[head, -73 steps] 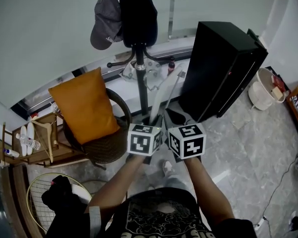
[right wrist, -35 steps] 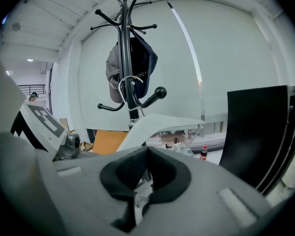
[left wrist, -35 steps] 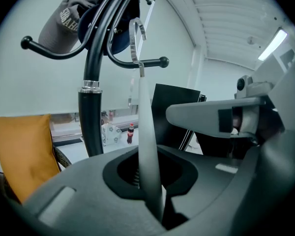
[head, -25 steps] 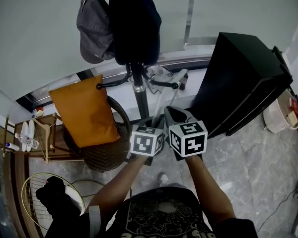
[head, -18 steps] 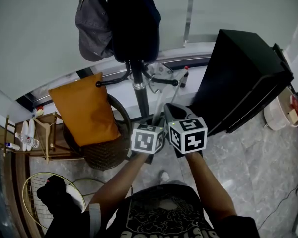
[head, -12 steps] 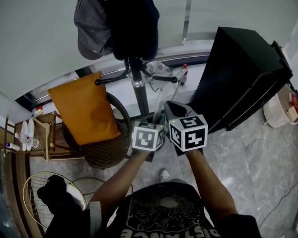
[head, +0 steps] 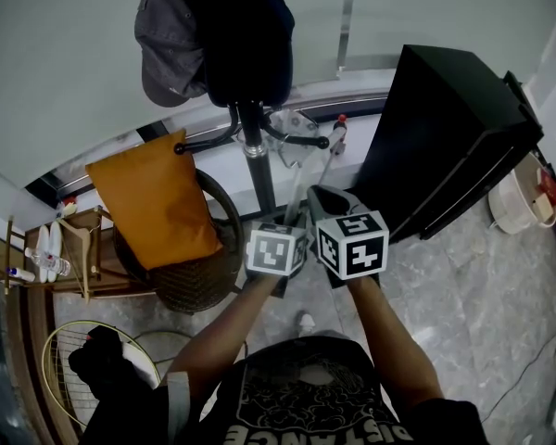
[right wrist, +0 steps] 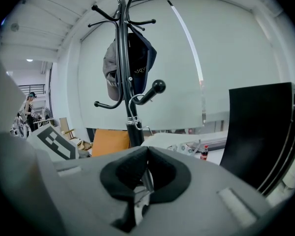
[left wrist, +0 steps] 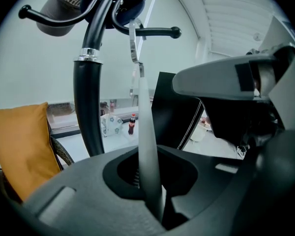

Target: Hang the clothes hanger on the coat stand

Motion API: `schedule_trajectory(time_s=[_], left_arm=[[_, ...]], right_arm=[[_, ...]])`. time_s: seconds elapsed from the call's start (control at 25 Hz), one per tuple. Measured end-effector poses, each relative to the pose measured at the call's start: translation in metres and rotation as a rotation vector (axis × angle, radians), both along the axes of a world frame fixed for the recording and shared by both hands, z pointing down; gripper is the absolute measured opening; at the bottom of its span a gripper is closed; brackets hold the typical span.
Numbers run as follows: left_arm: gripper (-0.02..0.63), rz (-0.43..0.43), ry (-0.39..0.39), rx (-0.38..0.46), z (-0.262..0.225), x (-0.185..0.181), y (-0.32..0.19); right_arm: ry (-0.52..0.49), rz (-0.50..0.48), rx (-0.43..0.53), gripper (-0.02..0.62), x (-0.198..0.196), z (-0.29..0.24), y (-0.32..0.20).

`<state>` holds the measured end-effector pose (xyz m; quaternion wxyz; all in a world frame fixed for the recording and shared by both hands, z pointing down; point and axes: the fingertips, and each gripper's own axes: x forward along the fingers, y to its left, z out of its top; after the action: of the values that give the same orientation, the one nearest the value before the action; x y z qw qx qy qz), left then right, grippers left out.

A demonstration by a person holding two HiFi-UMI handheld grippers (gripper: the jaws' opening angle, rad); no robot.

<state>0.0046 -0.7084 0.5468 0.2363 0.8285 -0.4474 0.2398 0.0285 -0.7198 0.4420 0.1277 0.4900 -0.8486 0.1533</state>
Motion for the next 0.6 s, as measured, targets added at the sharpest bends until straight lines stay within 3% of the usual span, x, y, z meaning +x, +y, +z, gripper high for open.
schedule_trajectory(time_s=[0.6], left_arm=[[0.040,-0.009,-0.025,-0.017,0.012,-0.005,-0.002]], right_arm=[[-0.006,0.005,-0.011,0.000,0.000,0.005,0.002]])
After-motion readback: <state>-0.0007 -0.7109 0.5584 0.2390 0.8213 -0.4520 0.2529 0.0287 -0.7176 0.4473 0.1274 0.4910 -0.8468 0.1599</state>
